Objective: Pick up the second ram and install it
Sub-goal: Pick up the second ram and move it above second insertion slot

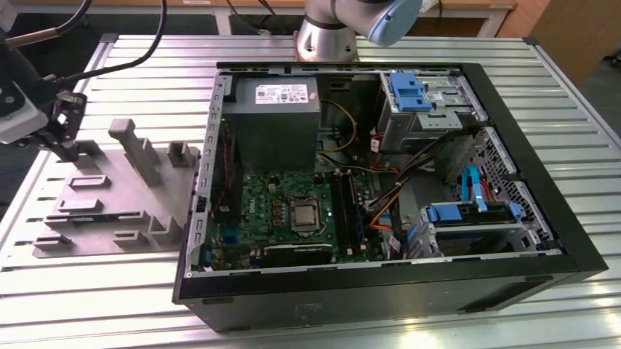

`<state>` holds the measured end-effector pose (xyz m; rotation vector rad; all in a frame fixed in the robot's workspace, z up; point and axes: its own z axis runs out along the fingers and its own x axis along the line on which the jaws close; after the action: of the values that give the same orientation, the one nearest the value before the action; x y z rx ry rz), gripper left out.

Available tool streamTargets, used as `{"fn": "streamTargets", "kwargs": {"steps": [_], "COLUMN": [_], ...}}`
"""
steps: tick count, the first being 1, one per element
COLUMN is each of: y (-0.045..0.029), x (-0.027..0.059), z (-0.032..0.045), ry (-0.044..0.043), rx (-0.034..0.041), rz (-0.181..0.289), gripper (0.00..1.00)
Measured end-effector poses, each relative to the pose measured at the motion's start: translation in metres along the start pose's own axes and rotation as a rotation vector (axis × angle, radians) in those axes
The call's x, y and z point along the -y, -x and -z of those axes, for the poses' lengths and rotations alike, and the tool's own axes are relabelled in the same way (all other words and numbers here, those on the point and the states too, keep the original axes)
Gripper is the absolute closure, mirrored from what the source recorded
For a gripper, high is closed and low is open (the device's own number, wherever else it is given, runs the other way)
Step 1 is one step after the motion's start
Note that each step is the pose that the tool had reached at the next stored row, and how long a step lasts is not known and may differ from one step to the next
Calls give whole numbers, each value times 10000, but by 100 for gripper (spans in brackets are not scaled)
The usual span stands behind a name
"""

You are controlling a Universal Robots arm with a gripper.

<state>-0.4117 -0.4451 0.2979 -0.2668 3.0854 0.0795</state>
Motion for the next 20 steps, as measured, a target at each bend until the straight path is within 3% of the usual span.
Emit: {"fn": "streamTargets", "kwargs": {"steps": [20], "y": [-7], "x": [7], "z": [-144], "ry": [174], "rx": [-173], "rz": [3643], "gripper": [89]}}
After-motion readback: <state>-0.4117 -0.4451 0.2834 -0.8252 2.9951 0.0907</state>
